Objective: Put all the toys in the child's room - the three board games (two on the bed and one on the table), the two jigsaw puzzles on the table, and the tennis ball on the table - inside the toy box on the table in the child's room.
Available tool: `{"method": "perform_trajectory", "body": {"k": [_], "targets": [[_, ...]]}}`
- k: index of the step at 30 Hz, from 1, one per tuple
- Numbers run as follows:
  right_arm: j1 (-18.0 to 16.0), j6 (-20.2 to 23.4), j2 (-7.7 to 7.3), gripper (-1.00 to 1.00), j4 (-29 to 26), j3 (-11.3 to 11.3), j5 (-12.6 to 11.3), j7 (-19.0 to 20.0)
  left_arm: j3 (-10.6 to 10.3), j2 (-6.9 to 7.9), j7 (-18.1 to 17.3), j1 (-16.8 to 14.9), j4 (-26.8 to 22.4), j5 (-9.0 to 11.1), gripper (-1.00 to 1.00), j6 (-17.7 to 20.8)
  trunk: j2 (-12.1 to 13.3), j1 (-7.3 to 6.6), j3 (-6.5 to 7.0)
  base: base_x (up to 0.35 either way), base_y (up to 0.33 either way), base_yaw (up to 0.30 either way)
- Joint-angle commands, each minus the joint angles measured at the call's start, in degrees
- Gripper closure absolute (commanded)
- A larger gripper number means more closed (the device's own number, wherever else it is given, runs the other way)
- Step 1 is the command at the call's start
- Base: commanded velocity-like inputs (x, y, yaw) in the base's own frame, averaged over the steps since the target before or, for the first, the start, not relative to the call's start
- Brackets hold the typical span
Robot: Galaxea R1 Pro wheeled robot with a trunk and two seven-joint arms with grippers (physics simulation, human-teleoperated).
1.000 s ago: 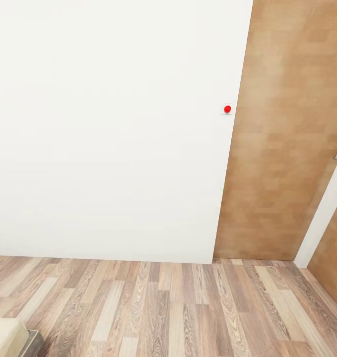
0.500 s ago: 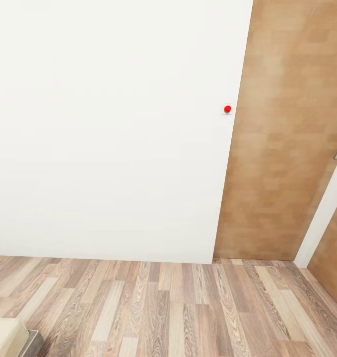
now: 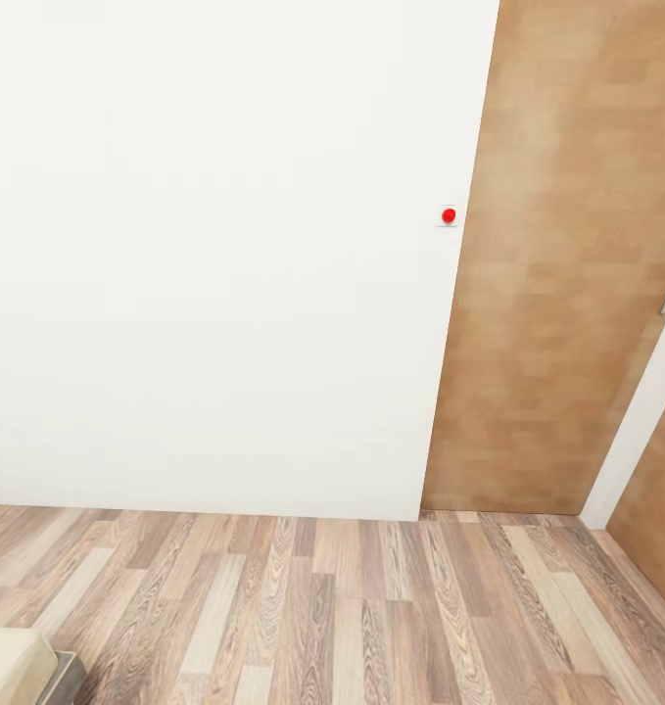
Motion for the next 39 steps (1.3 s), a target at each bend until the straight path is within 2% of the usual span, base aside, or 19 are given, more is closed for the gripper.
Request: {"method": "perform_trajectory", "body": {"k": [1, 4, 5, 6, 9, 14, 17, 22, 23, 26, 27, 29, 30, 32, 33, 35, 36, 38, 39], "targets": [[0.0, 0.0, 0.00, -1.00, 0.0, 0.0, 0.0, -0.2, 0.0, 0.00, -0.2, 0.0, -0.1, 0.2, -1.00, 0.0, 0.0, 0.00, -0.05, 0.000, 0.000, 0.000], [0.0, -0.1, 0.09, -1.00, 0.0, -0.1, -0.1, -1.2, 1.0, -0.41, -1.2, -0.2, -0.1, -0.7, -1.00, 0.4, 0.0, 0.00, -0.05, 0.000, 0.000, 0.000], [0.0, -0.2, 0.11, -1.00, 0.0, -0.1, -0.1, -1.5, 3.4, -0.73, -4.1, -0.4, -0.2, -8.0, -1.00, 0.6, 0.0, 0.00, -0.05, 0.000, 0.000, 0.000], [-0.1, -0.2, 0.15, -1.00, 0.0, -0.1, -0.1, -1.5, 3.5, -1.13, -4.1, -0.8, -0.2, -8.1, -1.00, 0.8, 0.0, 0.00, -0.05, 0.000, 0.000, 0.000], [-0.2, -0.2, 0.17, -1.00, 0.0, -0.1, -0.1, -1.6, 3.6, -1.56, -4.2, -1.3, -0.3, -8.1, -1.00, 1.0, 0.0, 0.00, -0.05, 0.000, 0.000, 0.000], [-2.2, 0.2, 0.35, -1.00, -0.6, -0.1, -0.1, -1.6, 3.9, -2.54, -4.4, -5.6, -0.6, -8.0, -1.00, 3.0, 0.0, 0.00, -0.05, 0.000, 0.000, 0.000], [-3.0, 0.3, 0.36, -1.00, -0.8, -0.1, -0.1, -1.5, 4.0, -2.63, -4.4, -6.9, -0.6, -8.0, -1.00, 3.8, 0.0, 0.00, -0.05, 0.000, 0.000, 0.000], [-6.6, 1.4, 0.40, -1.00, -1.3, 0.0, -0.1, -1.5, 4.1, -2.96, -4.5, -12.9, -0.9, -7.6, -1.00, 7.3, 0.0, 0.00, -0.05, 0.000, 0.000, 0.000], [-6.6, 1.4, 0.40, -1.00, -1.3, 0.0, -0.1, -1.5, 4.1, -2.96, -4.5, -12.9, -0.9, -7.6, -1.00, 7.3, 0.0, 0.00, -0.05, 0.000, 0.000, 0.000], [-10.2, 4.0, 0.39, -1.00, -1.5, -0.1, -0.1, -1.8, 4.2, -3.40, -4.5, -17.7, -1.0, -6.8, -1.00, 9.0, 0.0, 0.00, -0.05, 0.000, 0.000, 0.000], [-10.2, 4.0, 0.39, -1.00, -1.5, -0.1, -0.1, -1.8, 4.2, -3.40, -4.5, -17.7, -1.0, -6.8, -1.00, 9.0, 0.0, 0.00, -0.05, 0.000, 0.000, 0.000], [-13.1, 6.2, 0.35, -1.00, -1.6, -0.2, -0.1, -2.2, 4.2, -3.90, -4.2, -20.7, -1.0, -5.8, -1.00, 9.7, 0.0, 0.00, -0.05, 0.000, 0.000, 0.000], [-13.1, 6.2, 0.35, -1.00, -1.6, -0.2, -0.1, -2.2, 4.2, -3.90, -4.2, -20.7, -1.0, -5.8, -1.00, 9.7, 0.0, 0.00, -0.05, 0.000, 0.000, 0.000], [-16.0, 8.4, 0.33, -1.00, -1.6, -0.2, -0.1, -2.8, 4.2, -4.30, -4.1, -23.4, -1.1, -4.3, -1.00, 10.1, 0.0, 0.00, -0.05, 0.000, 0.000, 0.000], [-16.0, 8.4, 0.33, -1.00, -1.6, -0.2, -0.1, -2.8, 4.2, -4.30, -4.1, -23.4, -1.1, -4.3, -1.00, 10.1, 0.0, 0.00, -0.05, 0.000, 0.000, 0.000], [-18.7, 10.2, 0.28, -1.00, -1.7, -0.2, -0.2, -3.2, 4.2, -4.58, -4.0, -25.7, -1.1, -2.2, -1.00, 10.4, 0.0, 0.00, -0.05, 0.000, 0.000, 0.000], [-18.7, 10.2, 0.28, -1.00, -1.7, -0.2, -0.2, -3.2, 4.2, -4.58, -4.0, -25.7, -1.1, -2.2, -1.00, 10.4, 0.0, 0.00, -0.05, 0.000, 0.000, 0.000], [-21.1, 11.6, 0.22, -1.00, -1.7, -0.3, -0.2, -3.3, 4.2, -4.87, -4.1, -27.4, -1.2, 0.0, -1.00, 10.5, 0.0, 0.00, -0.05, 0.000, 0.000, 0.000], [-21.1, 11.6, 0.22, -1.00, -1.7, -0.3, -0.2, -3.3, 4.2, -4.87, -4.1, -27.4, -1.2, 0.0, -1.00, 10.5, 0.0, 0.00, -0.05, 0.000, 0.000, 0.000]]}}
